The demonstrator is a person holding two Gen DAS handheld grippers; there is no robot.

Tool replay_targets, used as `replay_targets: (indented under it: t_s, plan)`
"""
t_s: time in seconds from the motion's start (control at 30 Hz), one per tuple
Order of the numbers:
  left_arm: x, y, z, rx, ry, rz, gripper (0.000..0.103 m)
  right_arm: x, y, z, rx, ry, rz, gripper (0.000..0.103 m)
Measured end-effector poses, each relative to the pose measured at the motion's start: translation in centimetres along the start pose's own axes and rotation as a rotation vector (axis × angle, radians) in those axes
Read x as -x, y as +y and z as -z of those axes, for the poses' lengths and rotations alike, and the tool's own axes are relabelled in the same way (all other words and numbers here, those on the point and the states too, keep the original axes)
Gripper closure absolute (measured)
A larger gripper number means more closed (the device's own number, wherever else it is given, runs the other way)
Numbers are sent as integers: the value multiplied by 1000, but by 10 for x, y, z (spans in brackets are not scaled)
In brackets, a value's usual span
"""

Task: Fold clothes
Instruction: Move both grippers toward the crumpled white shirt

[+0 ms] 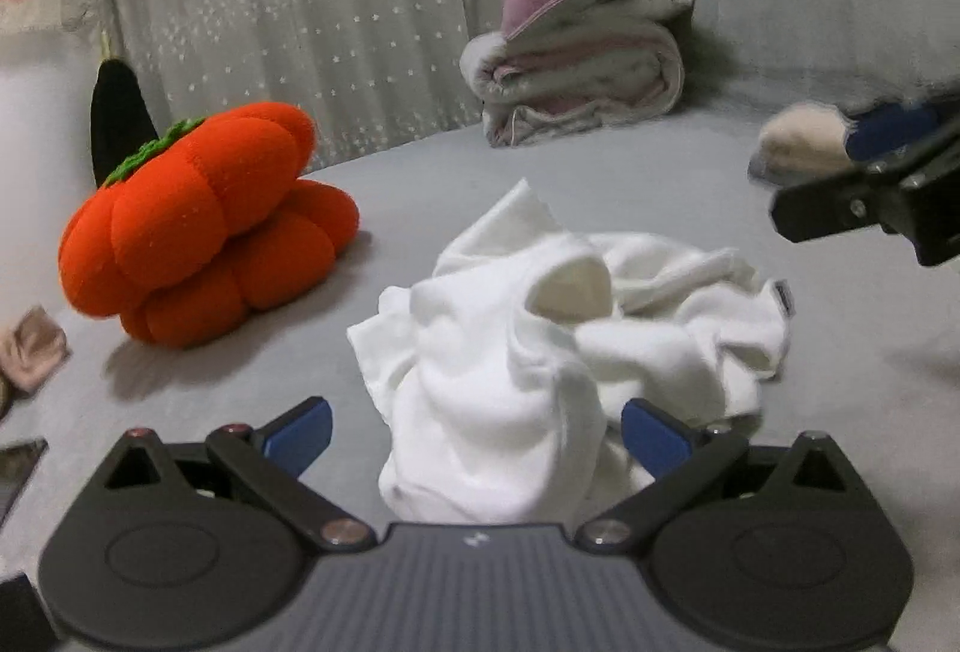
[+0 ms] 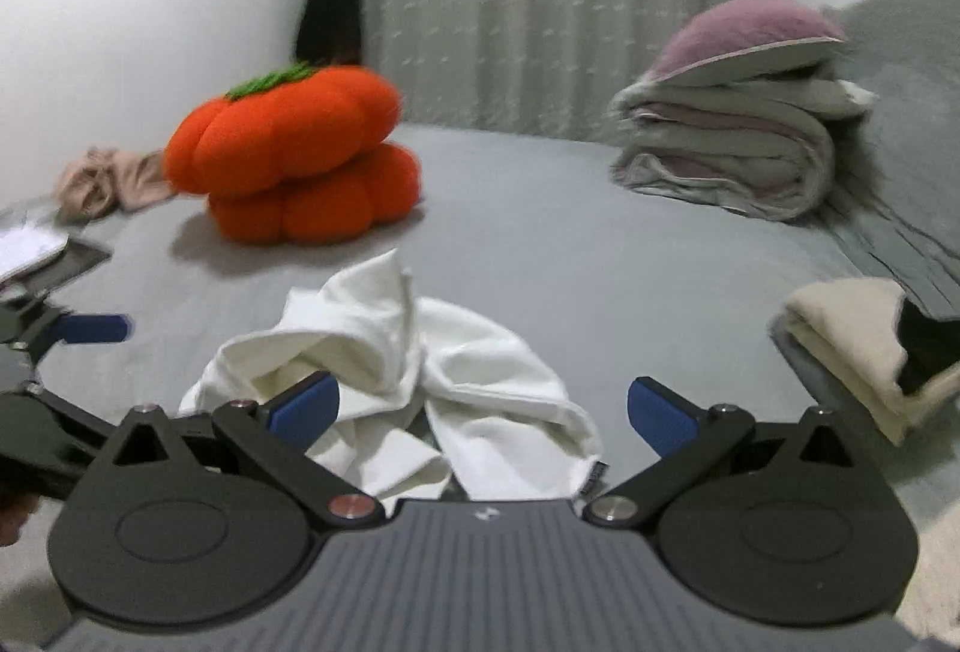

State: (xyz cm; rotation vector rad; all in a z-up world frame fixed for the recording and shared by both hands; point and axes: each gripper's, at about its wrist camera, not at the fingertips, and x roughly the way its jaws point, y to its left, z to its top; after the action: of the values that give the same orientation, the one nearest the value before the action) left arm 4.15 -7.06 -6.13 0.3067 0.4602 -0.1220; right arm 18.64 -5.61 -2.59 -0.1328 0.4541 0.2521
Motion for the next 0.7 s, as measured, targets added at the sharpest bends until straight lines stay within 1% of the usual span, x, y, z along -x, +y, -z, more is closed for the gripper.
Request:
replay_targets:
  t_s: [0.03, 0.07, 0.13, 0.17, 0.2, 0.23, 0.3, 0.4, 0.5, 0.63, 0.7]
  plan:
    - [-6, -1, 0, 3, 8, -12, 0, -6, 3, 0, 22, 11, -10, 5]
    - [-10, 2, 0, 23, 12, -14, 0, -13, 1, 1, 35, 26, -15, 7]
    - [-15, 4, 3, 54, 12, -9, 0, -32, 0, 2, 47, 78, -34, 15]
    - [-17, 5, 5, 67, 10, -3, 0, -40, 0, 5, 40, 100, -44, 17]
    - [-18, 6, 6, 76, 8, 2, 0, -44, -1, 9, 20, 119, -56, 22]
    - [-19, 5, 8, 69, 3, -1, 1, -49, -2, 13, -1, 138, -68, 24]
    - [-20, 5, 8, 73, 4, 5, 1, -51, -2, 17, -45, 160, -99, 25]
    - [-20, 3, 6, 83, -2, 11, 1, -45, 3, 20, -72, 150, -138, 30]
    - [-21, 2, 6, 73, 0, 7, 1, -38, 12, 23, -51, 137, -141, 34]
    - [-21, 3, 6, 103, 12, -6, 1, -37, 19, 27, -46, 158, -161, 35]
    - [-20, 4, 5, 106, 25, -15, 1, -38, 21, 27, -52, 164, -157, 35]
